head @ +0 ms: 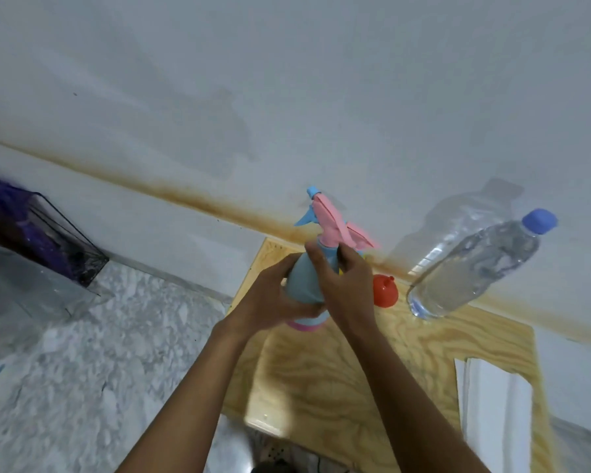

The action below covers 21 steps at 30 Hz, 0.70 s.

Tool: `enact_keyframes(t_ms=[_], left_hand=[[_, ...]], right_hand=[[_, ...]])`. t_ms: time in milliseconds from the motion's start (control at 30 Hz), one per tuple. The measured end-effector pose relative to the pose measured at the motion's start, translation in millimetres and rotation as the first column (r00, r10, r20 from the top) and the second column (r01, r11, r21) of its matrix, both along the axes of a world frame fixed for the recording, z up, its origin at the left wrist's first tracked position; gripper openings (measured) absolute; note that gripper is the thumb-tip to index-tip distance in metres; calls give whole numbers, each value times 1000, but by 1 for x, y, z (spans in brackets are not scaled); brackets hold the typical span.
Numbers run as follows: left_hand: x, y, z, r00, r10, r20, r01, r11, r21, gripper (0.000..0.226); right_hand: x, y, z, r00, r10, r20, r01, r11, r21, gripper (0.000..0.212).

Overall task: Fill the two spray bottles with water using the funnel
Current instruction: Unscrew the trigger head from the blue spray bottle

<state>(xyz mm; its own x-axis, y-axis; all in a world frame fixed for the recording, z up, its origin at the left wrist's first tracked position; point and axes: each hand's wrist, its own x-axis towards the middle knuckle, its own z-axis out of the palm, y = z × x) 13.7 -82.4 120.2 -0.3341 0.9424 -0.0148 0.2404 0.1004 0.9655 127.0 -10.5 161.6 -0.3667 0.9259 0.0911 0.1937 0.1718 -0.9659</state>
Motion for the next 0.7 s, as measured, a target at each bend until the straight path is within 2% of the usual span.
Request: enact_keyframes(t_ms=[100, 200, 300, 500, 600, 700], left_hand=[[14, -10, 17, 998, -57, 3, 57, 998, 28, 59], [23, -16, 31, 995, -88, 51, 87, 996, 23, 58], [30, -22, 42, 988, -112, 103, 109, 994, 26, 57], [43, -32, 55, 982, -128, 138, 124, 991, 42, 58], [48, -33, 63, 987, -129, 98, 124, 991, 50, 57], [53, -31, 65, 990, -112, 90, 108, 993, 54, 60]], right_hand=[[14, -5, 14, 1000, -1, 22, 1, 999, 44, 30], [27, -7, 32, 999, 35, -23, -35, 999, 23, 21], [35, -10, 44, 995, 92, -28, -92, 996, -13, 23], [60, -7, 68, 930, 364, -58, -368, 923, -110, 28], [66, -5, 68, 943, 316, -101, -324, 943, -73, 25], [67, -8, 65, 948, 207, -243, -241, 963, -118, 29]])
